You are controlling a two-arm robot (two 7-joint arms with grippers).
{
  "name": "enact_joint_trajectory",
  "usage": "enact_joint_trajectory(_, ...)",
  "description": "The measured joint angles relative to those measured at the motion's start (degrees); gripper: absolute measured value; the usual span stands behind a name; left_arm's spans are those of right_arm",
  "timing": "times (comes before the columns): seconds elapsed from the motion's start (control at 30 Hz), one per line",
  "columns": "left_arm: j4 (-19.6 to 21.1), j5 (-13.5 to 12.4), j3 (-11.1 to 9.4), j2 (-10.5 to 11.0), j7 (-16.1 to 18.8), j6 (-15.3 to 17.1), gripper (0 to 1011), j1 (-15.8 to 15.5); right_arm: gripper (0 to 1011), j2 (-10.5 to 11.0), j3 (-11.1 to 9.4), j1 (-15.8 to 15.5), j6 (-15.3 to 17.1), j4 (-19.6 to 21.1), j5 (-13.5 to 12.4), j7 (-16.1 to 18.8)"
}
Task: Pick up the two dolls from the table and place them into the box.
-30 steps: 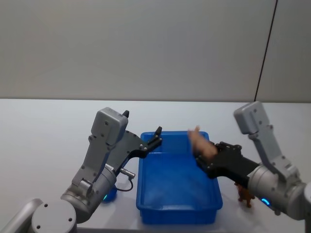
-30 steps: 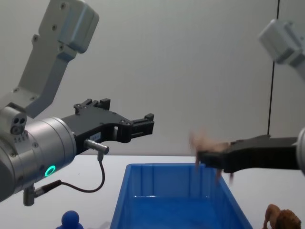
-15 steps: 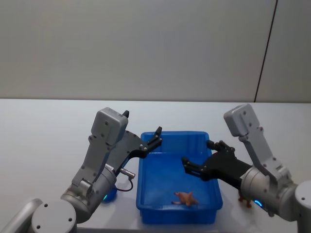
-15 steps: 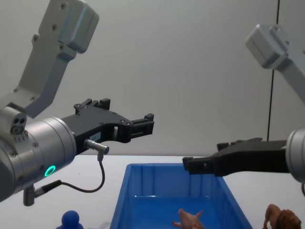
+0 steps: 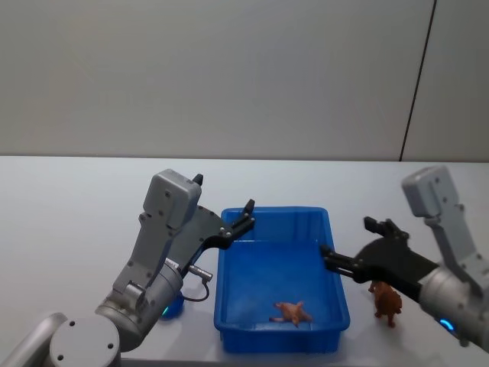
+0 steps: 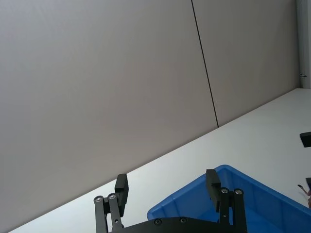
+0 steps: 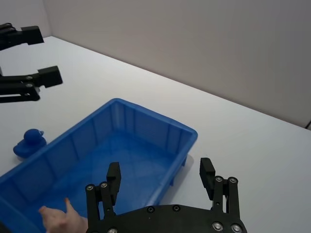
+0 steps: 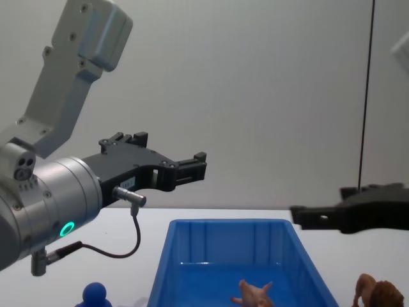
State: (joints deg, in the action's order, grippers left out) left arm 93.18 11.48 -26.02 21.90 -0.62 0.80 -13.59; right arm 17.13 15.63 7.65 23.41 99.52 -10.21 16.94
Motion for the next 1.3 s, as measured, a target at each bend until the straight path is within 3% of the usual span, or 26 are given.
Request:
enact_joint_trajectory(0.3,0.0,0.0,0.0,0.0,0.0,0.0,1002,0.0,1001,3.36,-2.12,-2.62,-0.97,0.55,-2.22,-0.44)
enact_joint_trajectory(0.63,0.0,0.0,0.0,0.0,0.0,0.0,1002,0.0,1001,5.87,-3.34,-4.58,-1.16,0.26,-3.01,0.12)
enact_joint_trajectory(1.3,0.0,0.0,0.0,0.0,0.0,0.0,1002,0.0,1001,6.86,-2.77,-5.8,-0.23,-2.43,-1.07,1.84)
